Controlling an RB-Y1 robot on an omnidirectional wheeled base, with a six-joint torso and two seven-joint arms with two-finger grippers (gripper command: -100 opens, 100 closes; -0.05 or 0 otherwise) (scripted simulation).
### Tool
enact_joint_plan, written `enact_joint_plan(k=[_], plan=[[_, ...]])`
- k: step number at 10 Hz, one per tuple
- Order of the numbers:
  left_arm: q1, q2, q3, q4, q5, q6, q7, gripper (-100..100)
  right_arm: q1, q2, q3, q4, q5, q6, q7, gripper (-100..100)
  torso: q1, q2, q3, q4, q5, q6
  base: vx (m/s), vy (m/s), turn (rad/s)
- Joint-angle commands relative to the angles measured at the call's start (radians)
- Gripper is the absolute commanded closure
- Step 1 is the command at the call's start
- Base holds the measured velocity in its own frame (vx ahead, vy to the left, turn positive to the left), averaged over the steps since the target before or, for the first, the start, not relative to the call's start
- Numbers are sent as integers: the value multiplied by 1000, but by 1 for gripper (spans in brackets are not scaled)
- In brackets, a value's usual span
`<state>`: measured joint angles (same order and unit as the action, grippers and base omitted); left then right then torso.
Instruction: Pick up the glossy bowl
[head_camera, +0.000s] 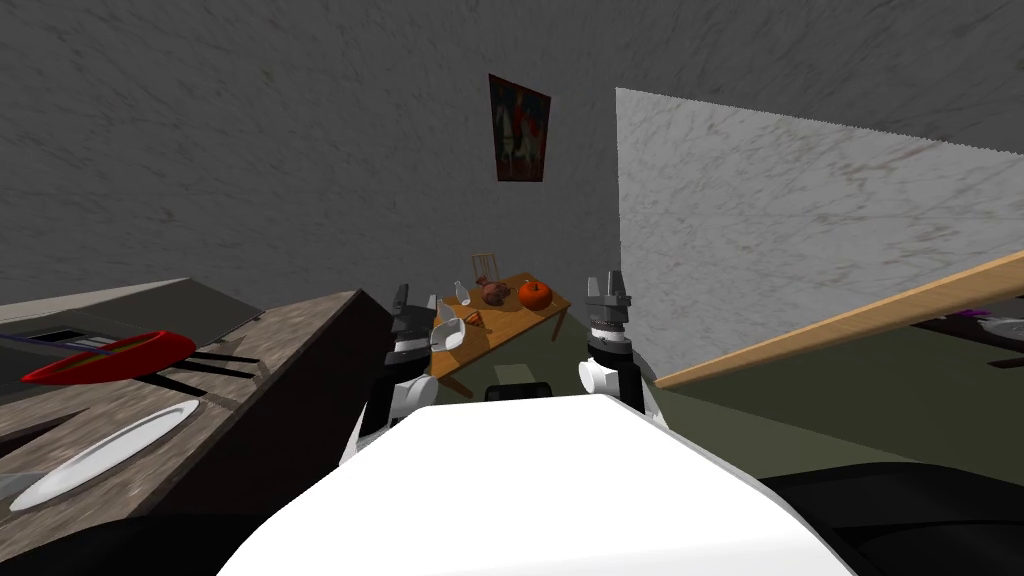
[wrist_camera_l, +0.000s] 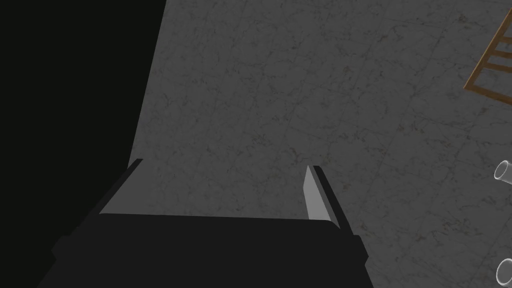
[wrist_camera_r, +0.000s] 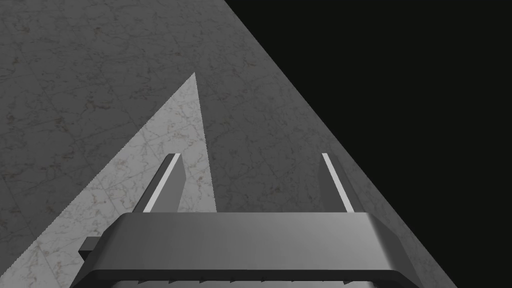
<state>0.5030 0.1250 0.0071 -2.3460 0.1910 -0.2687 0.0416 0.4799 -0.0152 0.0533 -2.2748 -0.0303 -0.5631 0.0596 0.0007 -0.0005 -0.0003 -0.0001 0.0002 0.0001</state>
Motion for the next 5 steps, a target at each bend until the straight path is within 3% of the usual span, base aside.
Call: enact_joint_plan(k=[1,5], plan=[[-5,19,5,-3,24,50,14,-100,0,0,0,0,0,0,0,0,0,0,0,0,0,0,6,7,-47],[-23,35,20,6,57,138,34,-100,0,0,0,0,0,0,0,0,0,0,0,0,0,0,4,6,-29]])
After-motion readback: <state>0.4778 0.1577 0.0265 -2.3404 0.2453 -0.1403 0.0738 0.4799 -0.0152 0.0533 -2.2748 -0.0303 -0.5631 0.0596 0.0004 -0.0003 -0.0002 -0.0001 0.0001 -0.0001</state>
